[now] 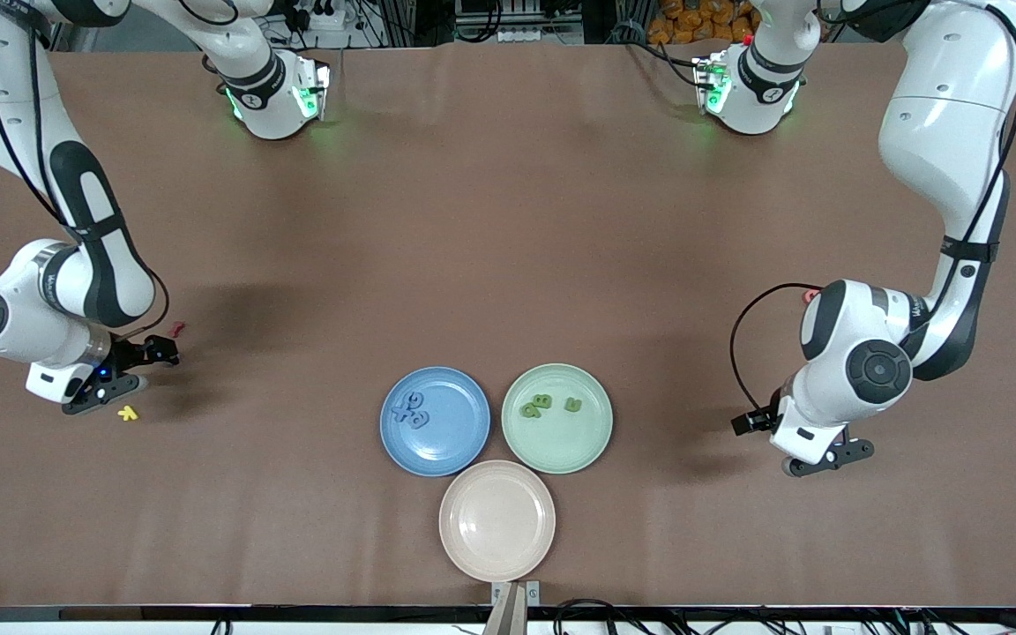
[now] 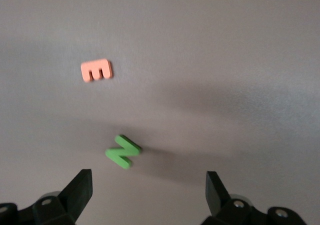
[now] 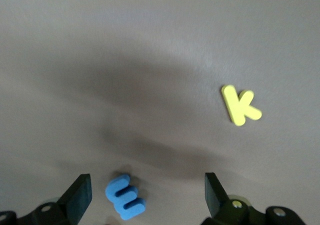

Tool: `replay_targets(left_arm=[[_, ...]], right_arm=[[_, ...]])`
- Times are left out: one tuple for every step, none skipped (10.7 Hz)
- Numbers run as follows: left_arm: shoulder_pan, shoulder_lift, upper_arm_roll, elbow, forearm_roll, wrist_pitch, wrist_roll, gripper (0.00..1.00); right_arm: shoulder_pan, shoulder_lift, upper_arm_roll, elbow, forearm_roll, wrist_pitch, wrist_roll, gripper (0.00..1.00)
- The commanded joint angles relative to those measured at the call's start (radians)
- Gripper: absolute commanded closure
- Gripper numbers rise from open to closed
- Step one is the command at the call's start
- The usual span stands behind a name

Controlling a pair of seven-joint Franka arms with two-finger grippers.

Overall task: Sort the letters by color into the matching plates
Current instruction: 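Grasp the blue E with the right gripper while the left gripper reaches N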

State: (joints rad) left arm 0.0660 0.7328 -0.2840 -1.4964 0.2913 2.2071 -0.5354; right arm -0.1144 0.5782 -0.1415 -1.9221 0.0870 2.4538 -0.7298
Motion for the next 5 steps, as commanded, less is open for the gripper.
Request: replay_targets(left_arm=[[0.040,-0.026,-0.006,-0.024,0.005,0.029,0.260,0.00],[0.046,-0.026,-0.004,-0.021,0.006,0.029,0.288,0.00],[0.041,-0.026,-0.004,-0.021,0.003,0.029,0.276,0.00],[0.049,-0.026,-0.006,-0.024,0.005,0.029,0.291,0.00],[0.049,-0.026,-0.006,-0.027,0.008,0.029,0.304,0.00]], right_arm=[[-0.019,-0.035,0.019,-0.106,-0.015,0.096,-0.043,0.00],[-0.019,-0.037,0.019,-0.118,-0.015,0.103,-0.043,0.00],[-0.019,-0.038,0.019,-0.129,-0.015,0.106,-0.045,0.00],[-0.019,-0.044,0.019,-0.144,-0.015,0.111,-0.051,0.00],[-0.019,-0.052,0.019,-0.159,-0.015,0.123,-0.065,0.00]])
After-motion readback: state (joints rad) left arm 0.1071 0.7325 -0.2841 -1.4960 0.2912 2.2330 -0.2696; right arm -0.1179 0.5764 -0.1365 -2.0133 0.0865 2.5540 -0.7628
